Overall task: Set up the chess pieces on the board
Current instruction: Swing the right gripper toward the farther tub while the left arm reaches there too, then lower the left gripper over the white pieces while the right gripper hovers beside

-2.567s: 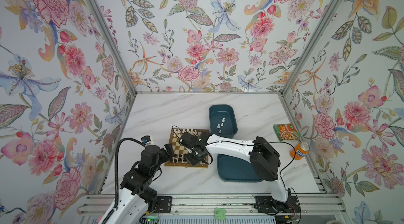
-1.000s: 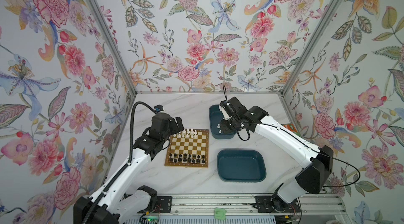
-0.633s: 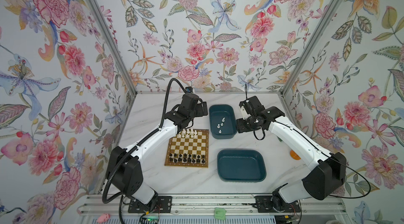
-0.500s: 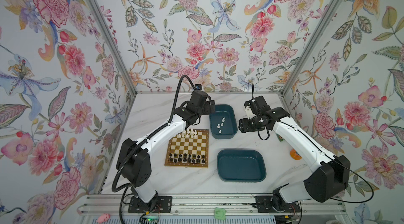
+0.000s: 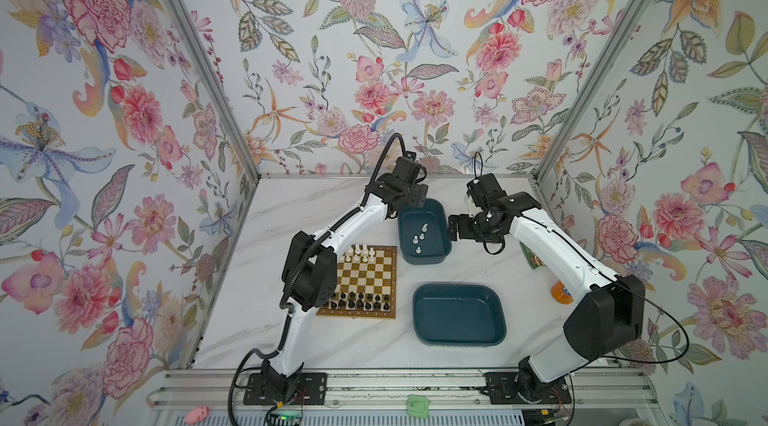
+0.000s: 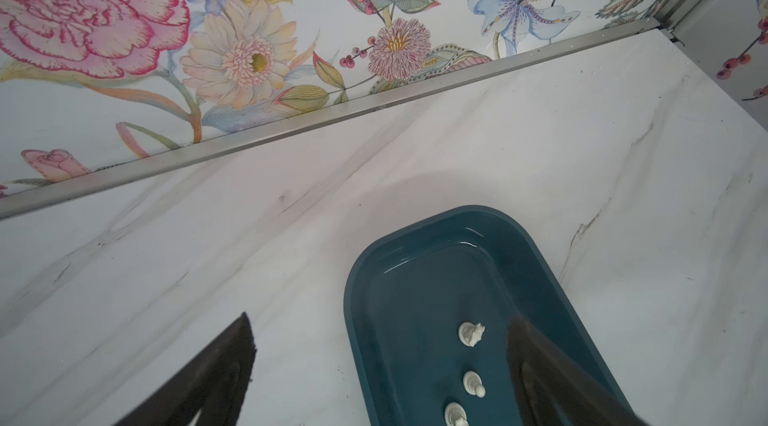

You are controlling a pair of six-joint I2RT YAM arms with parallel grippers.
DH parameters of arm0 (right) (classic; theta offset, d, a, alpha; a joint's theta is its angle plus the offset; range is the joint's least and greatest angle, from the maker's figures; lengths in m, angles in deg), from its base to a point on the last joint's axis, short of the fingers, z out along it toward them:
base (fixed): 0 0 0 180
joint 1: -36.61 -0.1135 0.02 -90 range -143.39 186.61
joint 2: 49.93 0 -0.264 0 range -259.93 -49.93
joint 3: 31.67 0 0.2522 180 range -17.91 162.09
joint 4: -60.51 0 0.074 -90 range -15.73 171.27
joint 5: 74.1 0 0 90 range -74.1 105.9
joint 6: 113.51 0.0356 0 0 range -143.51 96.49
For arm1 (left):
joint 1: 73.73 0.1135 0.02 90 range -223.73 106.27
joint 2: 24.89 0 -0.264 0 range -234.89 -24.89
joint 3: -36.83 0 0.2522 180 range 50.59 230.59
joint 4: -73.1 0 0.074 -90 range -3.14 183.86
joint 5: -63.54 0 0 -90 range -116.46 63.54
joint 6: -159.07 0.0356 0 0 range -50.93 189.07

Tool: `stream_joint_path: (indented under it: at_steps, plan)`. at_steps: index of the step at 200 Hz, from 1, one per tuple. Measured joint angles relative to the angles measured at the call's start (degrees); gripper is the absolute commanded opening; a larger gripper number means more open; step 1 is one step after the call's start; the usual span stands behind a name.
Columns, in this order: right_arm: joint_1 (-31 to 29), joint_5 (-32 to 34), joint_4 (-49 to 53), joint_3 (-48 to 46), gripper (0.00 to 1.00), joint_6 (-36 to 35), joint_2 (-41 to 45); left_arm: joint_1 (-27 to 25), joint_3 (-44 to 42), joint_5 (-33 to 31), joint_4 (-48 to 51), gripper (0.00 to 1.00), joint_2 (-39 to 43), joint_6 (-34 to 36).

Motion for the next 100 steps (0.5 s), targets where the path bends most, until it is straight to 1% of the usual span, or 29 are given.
stream_joint_path:
  at_steps: [23, 48, 74, 100]
  plan:
    - [-0.17, 1.75, 0.04, 0.94, 0.99, 2.8, -1.66, 0.0, 2.4, 1.38, 1.2, 0.91, -2.84, 2.82]
    - [-0.15, 2.69, 0.17, 1.05, 0.99, 4.48, -1.88, 0.0, 5.18, 3.13, 2.93, 0.85, -5.62, 5.03]
    - [0.39, 1.92, 0.37, 1.2, 0.99, 4.63, -2.54, 0.0, 11.5, 4.52, 4.98, 0.79, -10.03, 5.16]
    - [1.09, 0.48, 1.55, 3.1, 0.99, 4.09, -5.16, -0.26, 17.14, 5.4, 7.04, 0.72, -14.08, 4.79]
